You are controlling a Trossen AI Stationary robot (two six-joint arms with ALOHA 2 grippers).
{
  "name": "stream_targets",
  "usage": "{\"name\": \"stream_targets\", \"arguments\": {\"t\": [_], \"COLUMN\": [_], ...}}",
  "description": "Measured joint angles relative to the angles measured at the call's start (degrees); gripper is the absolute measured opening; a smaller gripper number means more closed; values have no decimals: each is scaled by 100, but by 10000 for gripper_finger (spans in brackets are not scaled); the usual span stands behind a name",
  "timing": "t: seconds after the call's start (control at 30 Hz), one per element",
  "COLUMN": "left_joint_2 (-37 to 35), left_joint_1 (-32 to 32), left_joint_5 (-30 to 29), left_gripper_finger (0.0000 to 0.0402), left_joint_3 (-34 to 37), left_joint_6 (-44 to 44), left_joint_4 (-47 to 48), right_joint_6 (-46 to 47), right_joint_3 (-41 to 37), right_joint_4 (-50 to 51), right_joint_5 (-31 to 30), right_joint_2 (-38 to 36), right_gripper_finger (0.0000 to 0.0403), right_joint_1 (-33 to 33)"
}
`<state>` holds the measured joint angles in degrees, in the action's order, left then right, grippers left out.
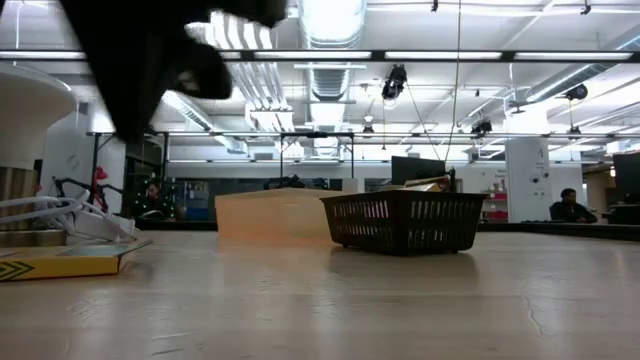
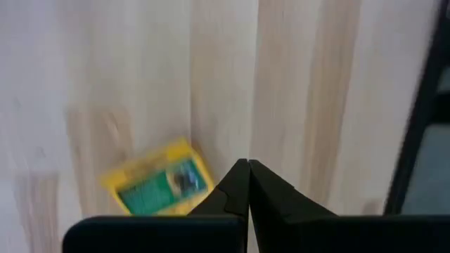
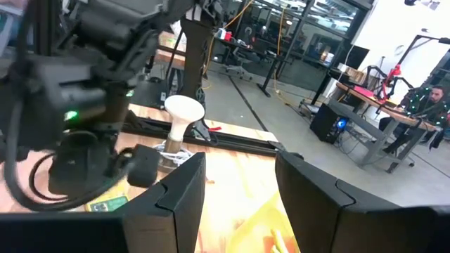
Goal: Pick & Place School Supplies
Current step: Put the yellow crayon box into the black bin
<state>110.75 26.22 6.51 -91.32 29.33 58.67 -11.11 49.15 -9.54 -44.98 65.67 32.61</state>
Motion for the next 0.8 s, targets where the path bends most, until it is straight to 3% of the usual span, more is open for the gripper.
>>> {"name": "stream_targets", "arguments": {"t": [0.27, 0.43, 0.6, 0.8], "left_joint_2": [42, 44, -6, 10], "left_joint_1": [348, 391, 335, 117], "left_joint_5": [-196, -729, -732, -742], "left_gripper_finger": [10, 6, 14, 14], "left_joint_3": [734, 1325, 1754, 1923], "left_joint_6": [382, 638, 825, 1921], "left_joint_4": [270, 110, -267, -652], "right_joint_6": [0, 0, 1, 0], "right_joint_3": [0, 2, 1, 0], "right_joint_4": [7, 7, 10, 15], "right_joint_5": [1, 1, 1, 1], "right_joint_2": [1, 0, 0, 0], "right_gripper_finger": [169, 169, 169, 169], "right_joint_1": [0, -1, -1, -1]}}
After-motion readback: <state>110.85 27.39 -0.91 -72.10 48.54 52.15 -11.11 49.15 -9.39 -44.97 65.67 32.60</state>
